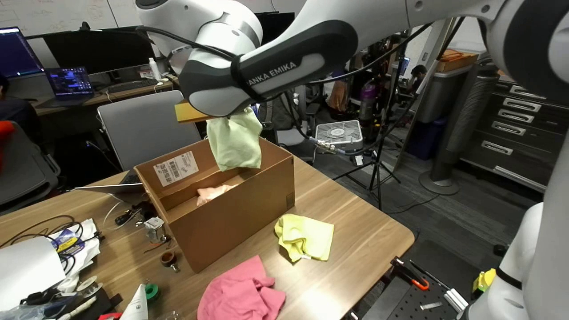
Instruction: Put the peach shirt, the green and yellow towels and the pink shirt in the box respectively
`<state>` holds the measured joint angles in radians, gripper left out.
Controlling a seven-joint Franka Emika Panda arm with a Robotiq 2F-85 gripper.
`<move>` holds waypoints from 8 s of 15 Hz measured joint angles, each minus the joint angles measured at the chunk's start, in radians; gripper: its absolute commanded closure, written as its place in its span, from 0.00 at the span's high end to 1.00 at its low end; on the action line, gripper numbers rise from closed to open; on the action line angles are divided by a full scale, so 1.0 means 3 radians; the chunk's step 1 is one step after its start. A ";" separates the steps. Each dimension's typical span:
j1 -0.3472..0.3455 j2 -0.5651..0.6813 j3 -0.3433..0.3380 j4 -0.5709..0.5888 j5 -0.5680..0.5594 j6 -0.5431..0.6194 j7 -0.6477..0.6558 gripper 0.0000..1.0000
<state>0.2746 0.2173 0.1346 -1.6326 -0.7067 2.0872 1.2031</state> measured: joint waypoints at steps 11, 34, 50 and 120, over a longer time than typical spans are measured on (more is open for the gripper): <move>0.0252 0.0553 0.0009 0.0681 0.0060 -0.0270 -0.0697 0.02; 0.0393 0.1253 -0.0107 0.1578 0.0149 -0.0751 -0.1202 1.00; 0.0389 0.0713 -0.0092 0.0900 0.0439 -0.1069 -0.1137 1.00; -0.0346 -0.0271 -0.0191 -0.2954 0.1239 0.1619 0.0881 1.00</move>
<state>0.1707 0.1361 0.0775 -2.5189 -0.3351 2.5730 1.4673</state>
